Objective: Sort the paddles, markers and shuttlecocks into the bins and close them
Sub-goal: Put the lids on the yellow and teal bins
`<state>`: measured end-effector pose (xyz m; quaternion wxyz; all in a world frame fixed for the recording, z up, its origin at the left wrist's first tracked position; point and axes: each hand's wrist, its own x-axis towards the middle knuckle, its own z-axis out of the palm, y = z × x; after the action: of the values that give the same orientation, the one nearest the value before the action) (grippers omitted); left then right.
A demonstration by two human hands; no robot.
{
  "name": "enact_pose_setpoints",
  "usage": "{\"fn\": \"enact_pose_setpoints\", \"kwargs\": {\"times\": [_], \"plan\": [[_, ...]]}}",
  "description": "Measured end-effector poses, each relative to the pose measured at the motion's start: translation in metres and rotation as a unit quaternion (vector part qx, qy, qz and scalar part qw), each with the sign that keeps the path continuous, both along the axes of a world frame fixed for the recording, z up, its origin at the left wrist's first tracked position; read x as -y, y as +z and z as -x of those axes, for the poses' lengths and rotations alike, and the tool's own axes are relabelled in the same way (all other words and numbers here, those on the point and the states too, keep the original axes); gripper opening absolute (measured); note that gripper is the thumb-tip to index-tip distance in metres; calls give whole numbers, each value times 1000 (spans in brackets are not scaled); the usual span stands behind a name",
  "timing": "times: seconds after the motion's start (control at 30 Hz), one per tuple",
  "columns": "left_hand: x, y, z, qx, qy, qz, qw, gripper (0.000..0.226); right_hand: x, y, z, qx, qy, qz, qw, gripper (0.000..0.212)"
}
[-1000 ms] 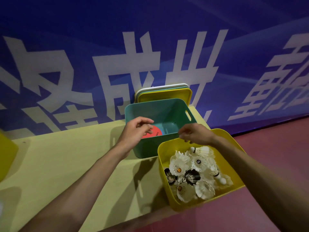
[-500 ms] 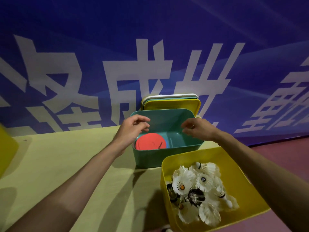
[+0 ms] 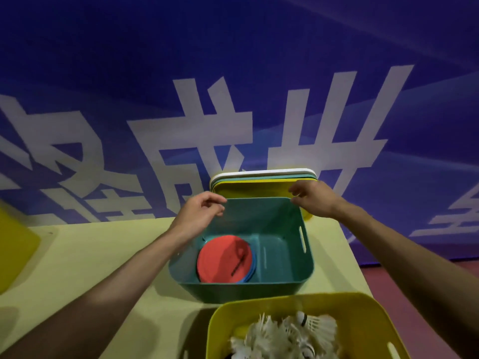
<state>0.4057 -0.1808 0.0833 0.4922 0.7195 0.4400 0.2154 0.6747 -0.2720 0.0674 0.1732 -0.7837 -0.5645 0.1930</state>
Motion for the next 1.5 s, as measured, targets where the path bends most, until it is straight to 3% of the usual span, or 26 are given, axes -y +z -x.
{"fn": "enact_pose_setpoints", "kwargs": {"times": [0.27, 0.63, 0.73, 0.83, 1.0, 1.23, 1.5], "plan": [[-69, -21, -54, -91, 42, -42, 994, 17, -70, -30, -55, 83, -16, -34, 996, 38], [-120, -63, -101, -199, 122, -68, 970, 35, -106, -61, -75, 245, 32, -93, 965, 39], [-120, -67, -108, -182, 171, -43, 967, 36, -105, -63, -72, 234, 29, -63, 970, 40], [-124, -71, -111, -151, 232, -19, 961, 34, -105, -66, -70, 162, 16, -16, 987, 34], [-136, -74, -114, -145, 243, 68, 957, 54, -112, -64, -75, 122, 28, 42, 991, 36], [-137, -69, -117, -100, 242, 127, 957, 39, -122, -59, -71, 68, -50, 4, 996, 28], [-129, -57, -113, -46, 276, 110, 954, 40, -116, -52, -65, 38, -96, -62, 993, 24]]}}
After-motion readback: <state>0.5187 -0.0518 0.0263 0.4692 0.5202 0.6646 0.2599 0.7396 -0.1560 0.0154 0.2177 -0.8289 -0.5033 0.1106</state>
